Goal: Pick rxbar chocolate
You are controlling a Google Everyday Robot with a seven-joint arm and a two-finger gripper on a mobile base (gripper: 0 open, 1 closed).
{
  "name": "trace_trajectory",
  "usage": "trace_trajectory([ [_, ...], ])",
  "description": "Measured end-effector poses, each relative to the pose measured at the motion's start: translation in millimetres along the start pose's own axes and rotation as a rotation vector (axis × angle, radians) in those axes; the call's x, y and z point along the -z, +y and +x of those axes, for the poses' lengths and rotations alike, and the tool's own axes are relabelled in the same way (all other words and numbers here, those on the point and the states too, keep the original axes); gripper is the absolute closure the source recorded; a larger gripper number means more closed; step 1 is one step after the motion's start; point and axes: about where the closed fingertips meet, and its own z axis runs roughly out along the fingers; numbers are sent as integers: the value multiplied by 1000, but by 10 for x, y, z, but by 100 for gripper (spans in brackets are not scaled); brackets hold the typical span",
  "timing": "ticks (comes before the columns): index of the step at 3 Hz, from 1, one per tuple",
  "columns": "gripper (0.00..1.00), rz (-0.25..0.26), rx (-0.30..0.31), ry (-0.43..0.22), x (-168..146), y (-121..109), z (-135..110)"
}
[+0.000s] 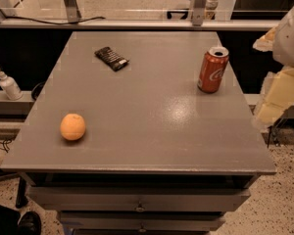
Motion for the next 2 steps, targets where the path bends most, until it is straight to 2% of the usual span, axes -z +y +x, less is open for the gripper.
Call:
trace_trajectory([
  [1, 0, 13, -11, -63, -308, -245, -309],
  [2, 0, 7, -38, -101, -720, -577, -744],
])
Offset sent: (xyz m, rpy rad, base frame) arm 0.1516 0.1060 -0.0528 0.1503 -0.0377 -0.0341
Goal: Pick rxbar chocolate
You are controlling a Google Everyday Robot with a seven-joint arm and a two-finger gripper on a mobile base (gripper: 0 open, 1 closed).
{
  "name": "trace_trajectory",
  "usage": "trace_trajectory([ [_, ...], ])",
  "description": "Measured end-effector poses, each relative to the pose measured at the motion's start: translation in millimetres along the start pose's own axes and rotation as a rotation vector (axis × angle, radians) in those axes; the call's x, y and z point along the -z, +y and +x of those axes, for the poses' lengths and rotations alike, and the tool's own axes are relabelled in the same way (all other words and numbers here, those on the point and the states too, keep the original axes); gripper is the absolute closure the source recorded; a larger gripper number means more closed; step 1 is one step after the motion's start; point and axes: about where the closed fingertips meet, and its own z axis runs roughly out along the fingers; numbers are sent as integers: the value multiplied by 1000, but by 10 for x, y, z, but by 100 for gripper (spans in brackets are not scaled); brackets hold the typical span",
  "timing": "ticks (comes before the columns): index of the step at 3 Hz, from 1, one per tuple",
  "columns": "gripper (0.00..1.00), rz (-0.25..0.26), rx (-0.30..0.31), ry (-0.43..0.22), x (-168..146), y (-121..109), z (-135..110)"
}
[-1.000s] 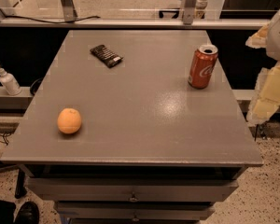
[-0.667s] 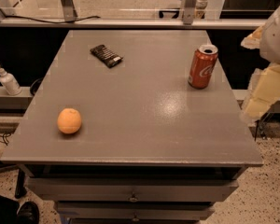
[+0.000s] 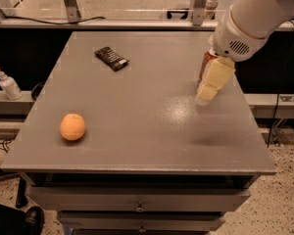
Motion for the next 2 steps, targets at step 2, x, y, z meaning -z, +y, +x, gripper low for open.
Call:
trace_trajectory([
  [2, 0, -13, -38, -49, -86, -209, -258],
])
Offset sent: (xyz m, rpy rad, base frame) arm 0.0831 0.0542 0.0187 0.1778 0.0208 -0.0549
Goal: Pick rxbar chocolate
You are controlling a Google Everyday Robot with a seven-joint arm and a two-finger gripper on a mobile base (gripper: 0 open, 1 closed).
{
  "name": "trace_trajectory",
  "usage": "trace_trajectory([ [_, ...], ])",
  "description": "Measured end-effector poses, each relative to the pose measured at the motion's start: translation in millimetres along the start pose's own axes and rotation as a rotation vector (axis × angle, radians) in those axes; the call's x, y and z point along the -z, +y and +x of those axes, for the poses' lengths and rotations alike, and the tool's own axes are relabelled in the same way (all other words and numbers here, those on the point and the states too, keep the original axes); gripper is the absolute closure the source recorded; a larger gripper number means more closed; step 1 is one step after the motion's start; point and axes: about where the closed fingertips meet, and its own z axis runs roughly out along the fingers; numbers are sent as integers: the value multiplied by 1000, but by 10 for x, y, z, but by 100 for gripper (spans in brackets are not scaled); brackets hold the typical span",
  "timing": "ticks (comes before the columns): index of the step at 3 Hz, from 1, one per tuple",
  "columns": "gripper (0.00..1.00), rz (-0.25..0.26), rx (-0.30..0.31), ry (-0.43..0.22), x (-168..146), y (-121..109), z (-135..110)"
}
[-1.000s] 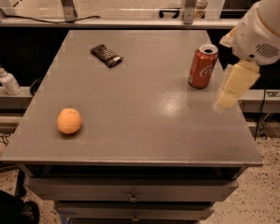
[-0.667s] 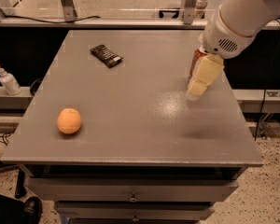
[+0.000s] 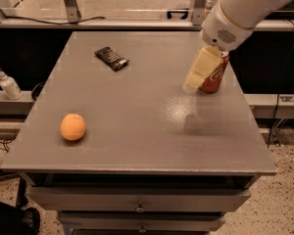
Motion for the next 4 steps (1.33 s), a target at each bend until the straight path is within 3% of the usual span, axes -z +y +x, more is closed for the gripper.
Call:
trace_trajectory([
  [2, 0, -69, -152, -209, -489, -578, -923],
  [3, 0, -81, -262, -298, -723, -690, -1224],
  [4, 0, -53, -324, -365, -949, -642, -1500],
])
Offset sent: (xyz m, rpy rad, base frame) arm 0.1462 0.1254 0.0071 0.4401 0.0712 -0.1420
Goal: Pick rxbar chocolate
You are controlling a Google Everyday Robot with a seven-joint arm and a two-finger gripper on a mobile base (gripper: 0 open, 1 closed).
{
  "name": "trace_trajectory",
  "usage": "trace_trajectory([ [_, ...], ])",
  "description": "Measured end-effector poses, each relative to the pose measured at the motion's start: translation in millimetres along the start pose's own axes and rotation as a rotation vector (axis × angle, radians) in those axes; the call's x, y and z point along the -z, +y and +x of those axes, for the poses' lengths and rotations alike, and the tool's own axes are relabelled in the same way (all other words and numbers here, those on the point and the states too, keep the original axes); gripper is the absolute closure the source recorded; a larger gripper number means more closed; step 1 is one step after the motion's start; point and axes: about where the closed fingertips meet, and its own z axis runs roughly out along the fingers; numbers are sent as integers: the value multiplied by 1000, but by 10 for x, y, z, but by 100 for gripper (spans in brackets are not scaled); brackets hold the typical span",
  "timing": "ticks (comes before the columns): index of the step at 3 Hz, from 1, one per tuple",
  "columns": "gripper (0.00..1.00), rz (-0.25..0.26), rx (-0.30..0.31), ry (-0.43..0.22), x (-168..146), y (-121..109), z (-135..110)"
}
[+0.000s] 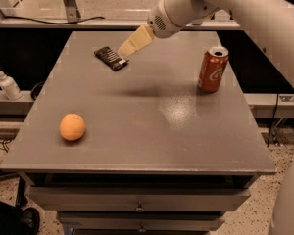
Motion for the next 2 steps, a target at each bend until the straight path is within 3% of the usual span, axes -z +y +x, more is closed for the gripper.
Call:
trace_trajectory([
  [2, 0, 74, -4, -13, -755, 150, -91],
])
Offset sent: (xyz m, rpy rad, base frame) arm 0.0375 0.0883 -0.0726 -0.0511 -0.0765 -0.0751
